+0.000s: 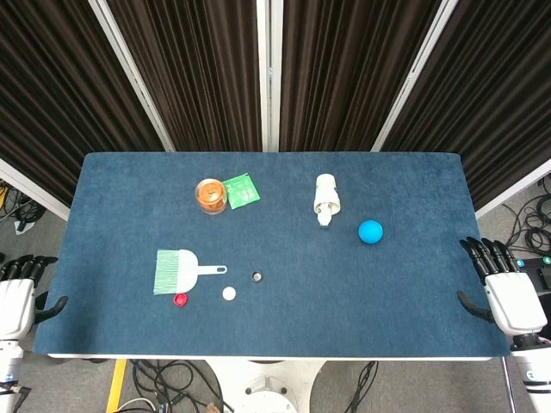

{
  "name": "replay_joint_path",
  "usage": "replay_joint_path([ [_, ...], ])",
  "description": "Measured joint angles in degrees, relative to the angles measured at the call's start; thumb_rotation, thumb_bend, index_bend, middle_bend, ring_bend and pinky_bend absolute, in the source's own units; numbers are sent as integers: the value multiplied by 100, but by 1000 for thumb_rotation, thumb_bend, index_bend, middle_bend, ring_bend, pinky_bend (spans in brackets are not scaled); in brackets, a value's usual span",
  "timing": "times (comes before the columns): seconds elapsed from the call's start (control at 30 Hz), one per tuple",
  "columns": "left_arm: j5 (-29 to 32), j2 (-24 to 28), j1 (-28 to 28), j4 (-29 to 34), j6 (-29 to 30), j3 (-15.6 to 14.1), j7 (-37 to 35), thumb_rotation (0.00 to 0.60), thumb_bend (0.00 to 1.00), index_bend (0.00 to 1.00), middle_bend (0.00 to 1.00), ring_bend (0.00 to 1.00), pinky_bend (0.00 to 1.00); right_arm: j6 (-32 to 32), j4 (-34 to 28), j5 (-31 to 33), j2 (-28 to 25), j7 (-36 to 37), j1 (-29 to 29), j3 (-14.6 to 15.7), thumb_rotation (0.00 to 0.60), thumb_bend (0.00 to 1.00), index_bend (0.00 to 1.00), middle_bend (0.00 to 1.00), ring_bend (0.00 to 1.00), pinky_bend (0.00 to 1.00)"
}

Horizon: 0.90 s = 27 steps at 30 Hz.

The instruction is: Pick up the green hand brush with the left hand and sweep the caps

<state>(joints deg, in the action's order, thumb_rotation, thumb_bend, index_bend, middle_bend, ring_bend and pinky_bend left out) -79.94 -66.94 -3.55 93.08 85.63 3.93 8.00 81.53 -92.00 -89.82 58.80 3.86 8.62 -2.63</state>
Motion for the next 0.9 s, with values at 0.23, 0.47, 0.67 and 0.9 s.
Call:
replay_joint_path([
  [0.23,30,-54,-53,-129,-88,22,-28,600,189,244,242,159,181,-81,-74,66,23,-101,35,-8,600,207,0,68,0,0],
  [0.47,56,-54,-203,-143,-267,111,-84,600,177,244,242,159,181,-37,-119,86,-3,-104,22,-30,600,200,0,68,0,0],
  [0.67,-1,-34,-700,-158,-722,335,-180,600,172,244,250,213,235,-40,-142,11,-54,-137,87,-62,600,203,0,68,0,0],
  [0.9,78,-169,-1604,-237,-1659,718,-300,600,171,311,334,531,731,23,-94,-21,-65,-57,66,-52,600,205,0,68,0,0],
])
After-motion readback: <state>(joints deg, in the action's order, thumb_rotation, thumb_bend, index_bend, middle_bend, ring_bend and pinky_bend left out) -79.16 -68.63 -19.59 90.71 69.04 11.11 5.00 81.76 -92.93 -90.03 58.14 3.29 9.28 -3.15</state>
